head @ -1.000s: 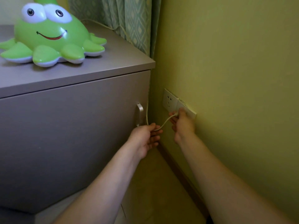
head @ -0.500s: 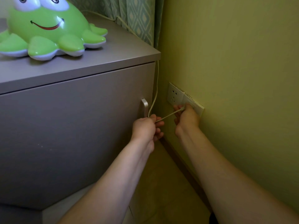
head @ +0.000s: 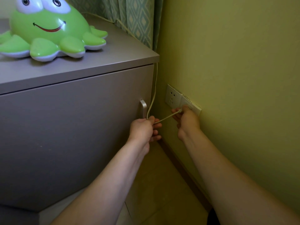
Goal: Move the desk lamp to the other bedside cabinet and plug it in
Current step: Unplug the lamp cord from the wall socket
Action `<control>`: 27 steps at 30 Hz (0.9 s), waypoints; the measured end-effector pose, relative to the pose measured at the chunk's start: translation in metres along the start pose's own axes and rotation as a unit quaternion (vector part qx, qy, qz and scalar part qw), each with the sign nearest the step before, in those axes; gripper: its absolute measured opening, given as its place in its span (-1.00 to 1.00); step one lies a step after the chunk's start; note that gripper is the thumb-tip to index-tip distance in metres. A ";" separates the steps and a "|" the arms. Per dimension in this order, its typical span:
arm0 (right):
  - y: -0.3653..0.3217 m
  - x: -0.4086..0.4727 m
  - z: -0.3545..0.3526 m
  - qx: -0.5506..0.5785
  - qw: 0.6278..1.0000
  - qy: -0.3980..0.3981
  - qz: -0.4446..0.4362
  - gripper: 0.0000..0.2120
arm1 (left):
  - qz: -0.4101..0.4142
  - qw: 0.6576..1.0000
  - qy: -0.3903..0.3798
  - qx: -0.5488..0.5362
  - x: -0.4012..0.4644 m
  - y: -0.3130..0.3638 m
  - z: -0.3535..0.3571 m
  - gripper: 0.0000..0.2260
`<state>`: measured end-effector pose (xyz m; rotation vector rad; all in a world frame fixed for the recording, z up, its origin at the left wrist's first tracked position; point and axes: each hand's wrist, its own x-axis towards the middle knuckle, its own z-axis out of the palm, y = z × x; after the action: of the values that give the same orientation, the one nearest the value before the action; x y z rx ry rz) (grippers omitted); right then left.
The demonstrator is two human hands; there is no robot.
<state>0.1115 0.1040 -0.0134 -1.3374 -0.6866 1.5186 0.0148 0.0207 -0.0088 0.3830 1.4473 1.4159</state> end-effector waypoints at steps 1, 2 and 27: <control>-0.002 0.002 -0.002 -0.001 1.000 -0.016 0.017 -0.76 | 0.003 1.000 0.000 0.004 0.000 -0.001 0.000 -0.81; -0.004 0.003 -0.004 0.000 0.999 -0.029 0.032 -0.75 | 0.008 1.000 0.002 0.010 0.001 -0.001 0.000 -0.81; 0.009 -0.040 0.017 -0.027 0.998 -0.020 0.050 -0.83 | 0.068 0.987 0.099 0.111 -0.001 -0.008 -0.025 -0.78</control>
<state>0.0904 0.0675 -0.0011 -1.4033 -0.6987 1.6209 -0.0013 0.0039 -0.0212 0.5011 1.7778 1.4366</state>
